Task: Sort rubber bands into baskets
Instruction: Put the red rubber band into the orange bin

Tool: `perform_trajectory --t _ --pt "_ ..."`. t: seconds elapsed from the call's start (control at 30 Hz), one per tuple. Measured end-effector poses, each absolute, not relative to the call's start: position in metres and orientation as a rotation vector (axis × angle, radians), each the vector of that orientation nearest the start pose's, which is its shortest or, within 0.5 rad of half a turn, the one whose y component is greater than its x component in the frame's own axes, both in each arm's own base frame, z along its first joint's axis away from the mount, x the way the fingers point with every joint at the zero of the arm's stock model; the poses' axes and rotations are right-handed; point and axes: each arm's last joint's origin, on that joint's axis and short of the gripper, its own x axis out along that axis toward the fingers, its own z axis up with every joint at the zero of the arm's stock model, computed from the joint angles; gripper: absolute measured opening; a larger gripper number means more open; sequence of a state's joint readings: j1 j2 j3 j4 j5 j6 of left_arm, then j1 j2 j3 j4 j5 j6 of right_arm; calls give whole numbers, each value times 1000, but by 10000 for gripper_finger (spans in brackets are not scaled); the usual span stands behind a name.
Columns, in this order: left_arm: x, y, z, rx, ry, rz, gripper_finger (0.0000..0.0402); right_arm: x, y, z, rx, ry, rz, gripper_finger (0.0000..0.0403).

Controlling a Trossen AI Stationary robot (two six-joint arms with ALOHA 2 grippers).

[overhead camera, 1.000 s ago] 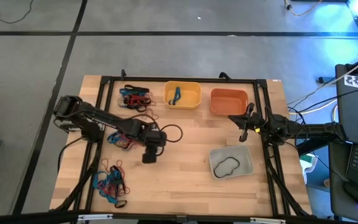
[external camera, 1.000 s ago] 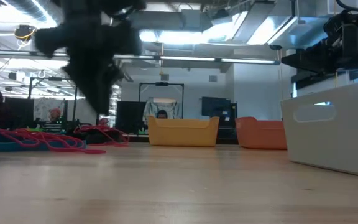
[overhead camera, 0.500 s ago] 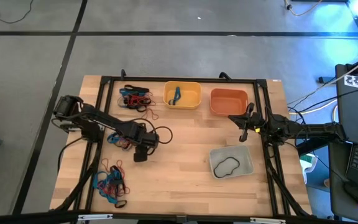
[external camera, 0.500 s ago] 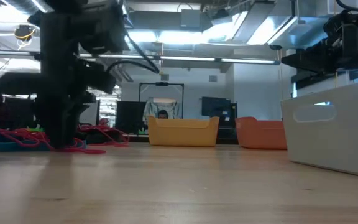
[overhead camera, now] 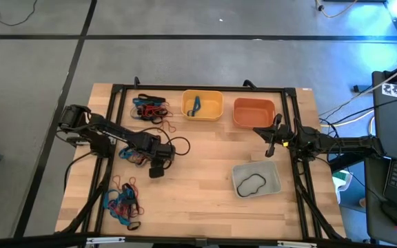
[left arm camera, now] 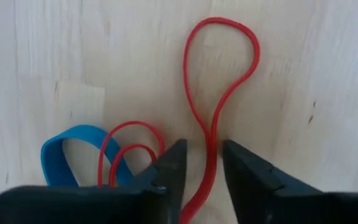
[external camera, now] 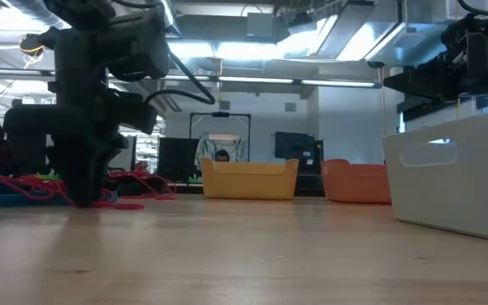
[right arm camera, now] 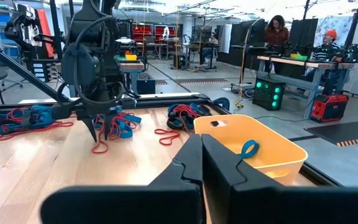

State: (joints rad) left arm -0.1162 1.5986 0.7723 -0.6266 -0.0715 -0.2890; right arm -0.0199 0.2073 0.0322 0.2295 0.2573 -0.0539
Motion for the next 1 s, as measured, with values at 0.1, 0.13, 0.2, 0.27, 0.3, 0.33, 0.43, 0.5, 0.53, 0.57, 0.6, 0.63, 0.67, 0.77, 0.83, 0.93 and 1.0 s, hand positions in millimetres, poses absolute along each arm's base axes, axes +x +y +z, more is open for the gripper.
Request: perform_trajectory --t 0.1,0.13,0.2,0.27,0.3,0.33,0.43,0.5,0.53,0.57,0.6,0.63,0.67,0.77,0.83,0.93,1.0 --pt "248 -27 132 -89 1428 156 49 109 -10 179 -47 -47 -278 5" --pt "249 -27 132 -82 1425 150 36 109 -10 179 -47 -47 -278 5" --pt "249 -27 131 -72 1419 141 13 109 -10 179 -47 -47 -278 5" --pt "250 -27 131 -69 1415 138 5 109 -10 179 -47 -47 -279 5" --pt "250 -27 131 -69 1413 138 6 109 -10 179 -47 -47 -279 5" --pt "250 -27 131 -70 1412 138 8 109 -10 179 -47 -46 -278 5" --pt "250 -27 131 -71 1408 138 5 109 -10 179 -47 -47 -278 5" --pt "251 -27 131 -71 1405 137 3 109 -10 179 -47 -47 -279 5" --pt "252 -27 132 -71 1404 137 3 109 -10 179 -47 -47 -278 5" --pt "253 -27 133 -72 1402 137 4 109 -10 179 -47 -47 -278 5" --pt "254 -27 135 -73 1399 137 4 109 -10 179 -47 -47 -279 5" --pt "256 -27 136 -74 1392 136 3 109 -10 179 -47 -47 -278 5" --pt "259 -28 139 -75 1373 130 2 109 -10 179 -47 -47 -279 5" --pt "267 -29 152 -76 1295 111 3 109 -10 179 -42 -47 -279 5" --pt "269 -29 161 -72 1265 113 3 109 -10 180 -38 -51 -280 5" --pt "272 -29 175 -56 1218 125 2 109 -10 180 -38 -56 -280 5" --pt "276 -29 187 -42 1147 128 3 109 -9 180 -38 -58 -272 5"
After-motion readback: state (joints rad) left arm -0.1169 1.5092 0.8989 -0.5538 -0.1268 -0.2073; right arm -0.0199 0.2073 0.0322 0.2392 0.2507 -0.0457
